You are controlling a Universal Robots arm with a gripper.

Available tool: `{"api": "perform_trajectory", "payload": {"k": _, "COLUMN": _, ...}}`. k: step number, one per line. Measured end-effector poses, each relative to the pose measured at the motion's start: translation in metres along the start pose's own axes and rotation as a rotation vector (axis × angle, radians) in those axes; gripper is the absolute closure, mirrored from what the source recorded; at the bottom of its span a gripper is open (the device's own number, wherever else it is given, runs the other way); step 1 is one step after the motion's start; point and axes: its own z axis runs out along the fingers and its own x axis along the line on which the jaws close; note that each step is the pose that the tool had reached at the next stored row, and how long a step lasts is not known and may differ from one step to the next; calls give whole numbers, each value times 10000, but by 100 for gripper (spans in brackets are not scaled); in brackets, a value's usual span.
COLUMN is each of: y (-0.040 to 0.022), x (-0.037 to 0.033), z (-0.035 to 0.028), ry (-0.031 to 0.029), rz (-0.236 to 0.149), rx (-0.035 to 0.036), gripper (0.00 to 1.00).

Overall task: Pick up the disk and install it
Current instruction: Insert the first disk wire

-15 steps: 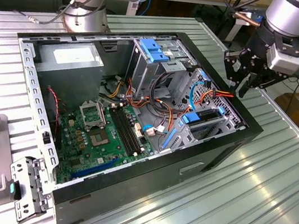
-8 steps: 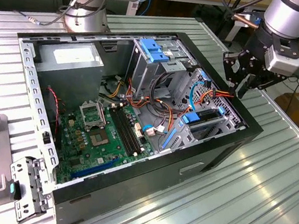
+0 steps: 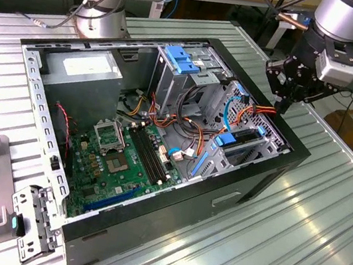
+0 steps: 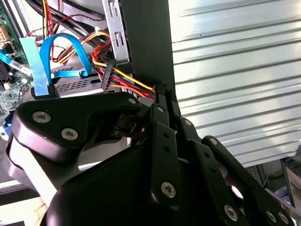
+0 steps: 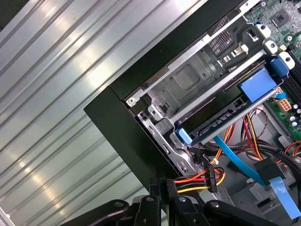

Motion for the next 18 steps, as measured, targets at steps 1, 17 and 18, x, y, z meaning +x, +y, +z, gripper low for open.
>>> {"api": "perform_trajectory", "payload": {"k": 1, "y": 4, "x": -6, "z": -2, "ry": 2, "rz": 3, "rx": -2, "gripper": 84}}
{"api": "perform_trajectory", "payload": {"k": 17, "y": 110, "x": -134, "z": -32, "ry": 228, "rz": 2018, "rx": -286, "gripper": 84}}
{"api": "perform_trajectory", "payload": {"k": 18, "y": 125, "x": -152, "z": -37, "ry": 233, "rz": 2060, "rx": -293, "gripper": 84}}
